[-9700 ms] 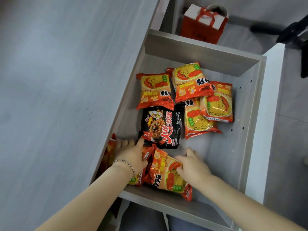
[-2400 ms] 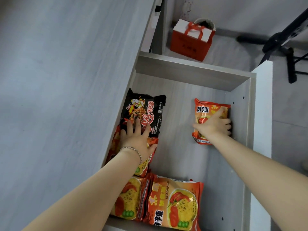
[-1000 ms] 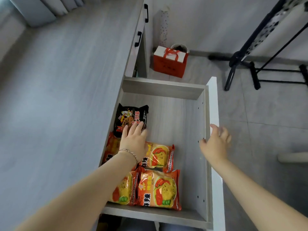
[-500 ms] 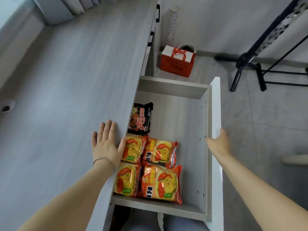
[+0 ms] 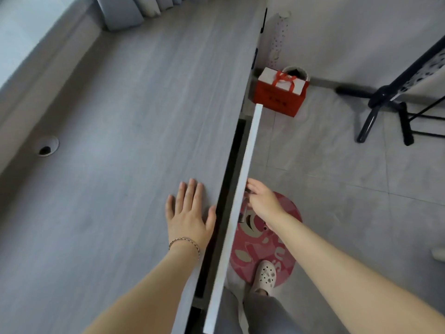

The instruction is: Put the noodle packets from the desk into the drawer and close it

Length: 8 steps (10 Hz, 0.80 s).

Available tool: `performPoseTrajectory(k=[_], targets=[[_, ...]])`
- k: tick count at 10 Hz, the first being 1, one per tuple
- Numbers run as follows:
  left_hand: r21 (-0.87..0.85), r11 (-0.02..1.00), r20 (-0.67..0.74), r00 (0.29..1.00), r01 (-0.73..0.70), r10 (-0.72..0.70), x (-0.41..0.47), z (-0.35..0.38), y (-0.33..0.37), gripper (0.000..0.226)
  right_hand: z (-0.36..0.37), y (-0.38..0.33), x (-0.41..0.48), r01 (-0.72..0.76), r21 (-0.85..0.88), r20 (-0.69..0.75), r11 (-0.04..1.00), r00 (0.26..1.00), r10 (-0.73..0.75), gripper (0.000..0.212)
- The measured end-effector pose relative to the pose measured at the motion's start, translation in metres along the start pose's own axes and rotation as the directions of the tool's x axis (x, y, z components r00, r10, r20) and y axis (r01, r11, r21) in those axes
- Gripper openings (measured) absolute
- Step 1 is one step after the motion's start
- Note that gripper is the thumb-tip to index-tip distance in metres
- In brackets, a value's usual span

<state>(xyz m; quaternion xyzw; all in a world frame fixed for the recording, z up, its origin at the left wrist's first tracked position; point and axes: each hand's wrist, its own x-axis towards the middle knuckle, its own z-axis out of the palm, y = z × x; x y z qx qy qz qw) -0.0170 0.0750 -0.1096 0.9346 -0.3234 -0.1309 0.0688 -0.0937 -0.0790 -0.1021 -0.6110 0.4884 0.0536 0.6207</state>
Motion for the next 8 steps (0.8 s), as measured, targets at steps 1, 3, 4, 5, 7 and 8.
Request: performPoseTrajectory(k=[1, 3, 4, 5, 7, 8], targets=[[0.005, 1.000, -0.023, 1.000, -0.003, 0.003, 0.001, 0.001, -0.001, 0.073, 0.022, -0.023, 0.003, -0.029, 0.050, 0.121, 0.998, 0.992, 0.023, 0.059], [0.051, 0.999, -0.030, 1.000, -0.008, 0.009, 0.004, 0.003, -0.002, 0.062, 0.043, -0.038, 0.015, -0.024, -0.053, 0.190, 0.998, 0.981, 0.034, 0.046], [0.073, 0.997, -0.019, 1.000, -0.004, 0.005, 0.004, 0.001, -0.002, 0.061, 0.029, -0.043, 0.013, -0.036, -0.156, 0.261, 0.987, 0.962, 0.076, 0.050], [0.133, 0.991, 0.036, 0.999, -0.027, 0.022, 0.005, -0.003, 0.000, 0.060, 0.020, -0.043, 0.010, -0.014, -0.364, 0.293, 0.931, 0.948, 0.128, 0.041], [0.187, 0.982, 0.178, 0.984, -0.017, -0.017, 0.037, -0.055, 0.033, 0.029, -0.008, -0.051, -0.006, 0.126, -0.759, 0.307, 0.639, 0.935, 0.180, 0.042], [0.122, 0.991, 0.343, 0.939, -0.061, 0.015, 0.048, -0.085, 0.068, 0.029, -0.034, -0.063, -0.022, 0.210, -0.876, 0.285, 0.434, 0.952, 0.116, 0.042]])
